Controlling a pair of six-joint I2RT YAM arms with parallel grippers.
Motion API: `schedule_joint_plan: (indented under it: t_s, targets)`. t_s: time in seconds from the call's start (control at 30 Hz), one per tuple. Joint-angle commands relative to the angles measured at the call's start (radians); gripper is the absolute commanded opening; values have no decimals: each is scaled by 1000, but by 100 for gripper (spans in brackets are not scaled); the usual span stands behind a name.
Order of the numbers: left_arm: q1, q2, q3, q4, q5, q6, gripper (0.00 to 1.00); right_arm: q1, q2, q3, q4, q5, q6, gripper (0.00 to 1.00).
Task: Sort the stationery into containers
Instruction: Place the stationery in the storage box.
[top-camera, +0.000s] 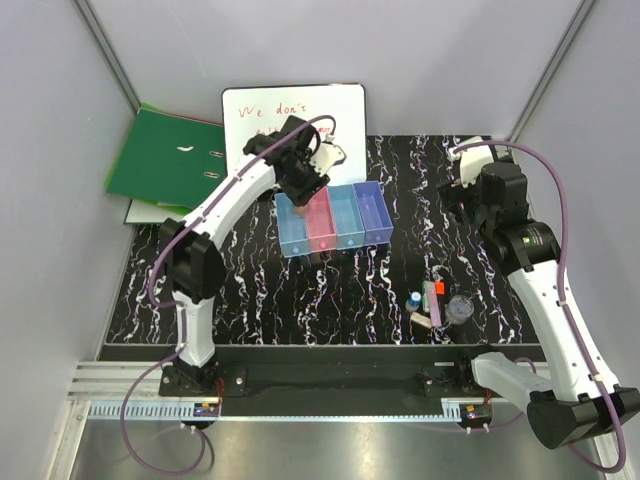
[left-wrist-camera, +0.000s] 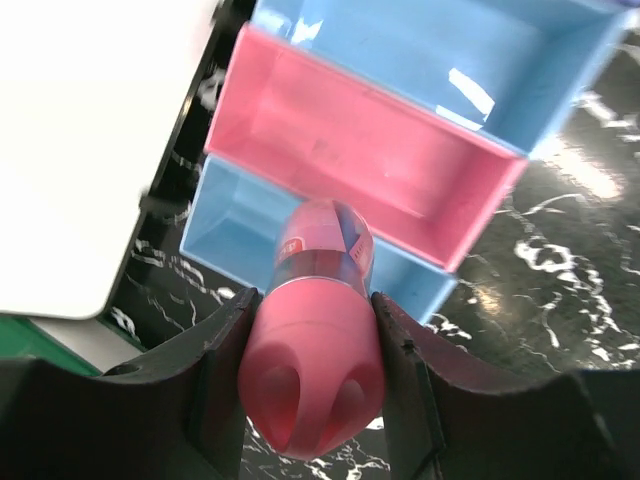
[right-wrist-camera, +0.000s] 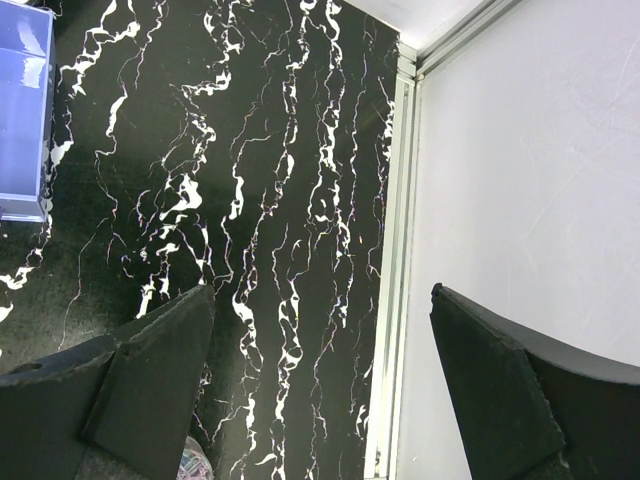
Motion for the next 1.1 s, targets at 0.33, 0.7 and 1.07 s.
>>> schedule_joint_plan:
  t_s: [0.33, 0.7, 1.07]
  targets:
    - [45, 187, 135, 28, -80, -85, 0, -5, 4, 29, 37, -4, 12, 96]
    - [108, 195, 112, 134, -88, -158, 0, -5, -10, -5, 37, -7, 12, 96]
    - [129, 161, 22, 210, -63, -194, 6, -5, -8, 3, 37, -6, 14, 96]
